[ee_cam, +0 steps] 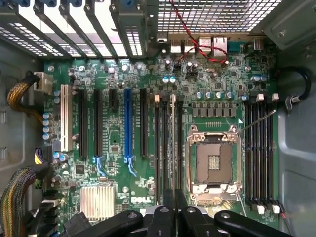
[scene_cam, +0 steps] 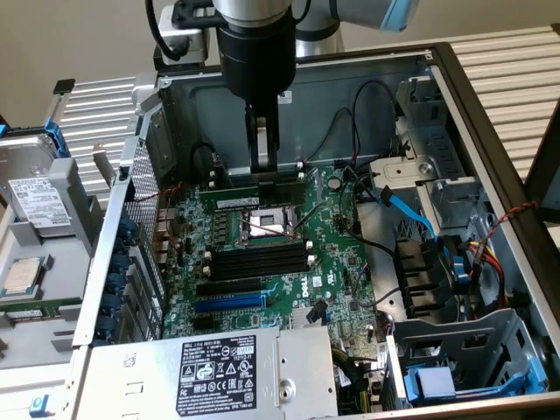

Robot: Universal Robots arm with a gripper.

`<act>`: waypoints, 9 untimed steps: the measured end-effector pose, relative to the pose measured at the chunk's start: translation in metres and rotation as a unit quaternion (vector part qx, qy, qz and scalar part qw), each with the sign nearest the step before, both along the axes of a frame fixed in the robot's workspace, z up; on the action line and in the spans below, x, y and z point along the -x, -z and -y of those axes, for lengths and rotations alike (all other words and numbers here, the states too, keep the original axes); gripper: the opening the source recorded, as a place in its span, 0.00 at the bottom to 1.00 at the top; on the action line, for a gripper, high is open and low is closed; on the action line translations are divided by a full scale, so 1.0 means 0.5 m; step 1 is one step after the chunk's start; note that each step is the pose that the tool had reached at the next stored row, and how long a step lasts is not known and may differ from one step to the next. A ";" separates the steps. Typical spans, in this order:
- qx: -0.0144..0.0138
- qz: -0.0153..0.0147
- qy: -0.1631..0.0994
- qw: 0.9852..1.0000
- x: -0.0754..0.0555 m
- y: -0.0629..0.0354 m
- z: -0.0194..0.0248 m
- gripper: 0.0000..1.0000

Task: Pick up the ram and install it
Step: 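Pick up the ram and move it above insertion slot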

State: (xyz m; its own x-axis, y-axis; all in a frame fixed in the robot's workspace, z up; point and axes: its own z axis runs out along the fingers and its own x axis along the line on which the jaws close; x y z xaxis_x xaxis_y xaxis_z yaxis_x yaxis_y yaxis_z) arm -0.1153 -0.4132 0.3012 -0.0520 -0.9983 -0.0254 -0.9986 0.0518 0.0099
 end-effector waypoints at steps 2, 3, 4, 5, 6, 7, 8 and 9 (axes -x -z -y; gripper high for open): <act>0.000 0.000 -0.001 1.000 0.000 0.005 0.0034 0.12; 0.001 0.000 -0.002 1.000 0.000 0.006 0.0047 0.12; 0.001 0.000 -0.003 1.000 0.000 0.008 0.0059 0.12; 0.001 0.000 -0.004 1.000 0.000 0.010 0.0068 0.12; 0.001 0.000 -0.004 1.000 0.000 0.013 0.0070 0.12; 0.001 0.000 -0.005 1.000 0.000 0.016 0.0070 0.12; 0.001 0.000 -0.005 1.000 0.000 0.020 0.0070 0.12; 0.001 0.000 -0.006 1.000 0.000 0.023 0.0070 0.12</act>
